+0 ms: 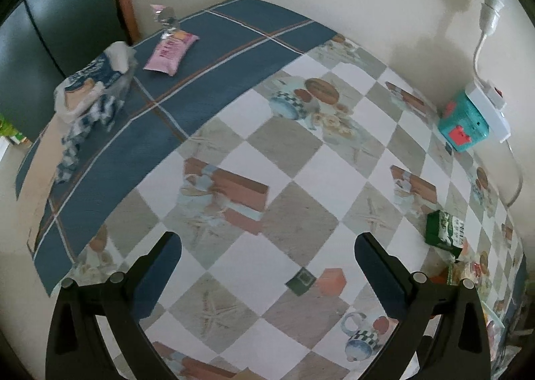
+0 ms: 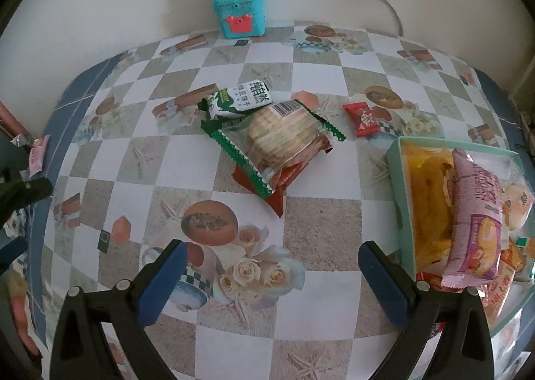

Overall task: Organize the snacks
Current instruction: 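Move the left tool to the red box while the right tool moves to the green-wrapped cracker pack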

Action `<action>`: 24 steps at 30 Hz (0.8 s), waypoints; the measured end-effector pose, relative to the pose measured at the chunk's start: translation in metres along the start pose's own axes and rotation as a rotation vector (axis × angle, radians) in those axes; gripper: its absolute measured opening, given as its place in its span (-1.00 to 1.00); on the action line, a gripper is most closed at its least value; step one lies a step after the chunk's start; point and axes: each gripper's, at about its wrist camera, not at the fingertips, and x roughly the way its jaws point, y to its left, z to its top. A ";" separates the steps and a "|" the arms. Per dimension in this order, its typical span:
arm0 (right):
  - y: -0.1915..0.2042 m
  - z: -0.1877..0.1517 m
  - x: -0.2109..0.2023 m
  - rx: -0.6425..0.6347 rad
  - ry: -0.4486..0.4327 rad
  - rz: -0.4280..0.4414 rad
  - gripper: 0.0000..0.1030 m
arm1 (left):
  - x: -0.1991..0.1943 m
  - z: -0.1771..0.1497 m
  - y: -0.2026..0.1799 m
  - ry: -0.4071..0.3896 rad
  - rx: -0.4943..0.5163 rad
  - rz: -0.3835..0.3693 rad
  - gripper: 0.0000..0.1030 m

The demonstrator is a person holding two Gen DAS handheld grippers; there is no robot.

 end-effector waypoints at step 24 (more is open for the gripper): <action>-0.065 0.075 -0.010 0.105 -0.061 0.045 1.00 | 0.033 0.001 -0.050 0.051 0.072 -0.172 1.00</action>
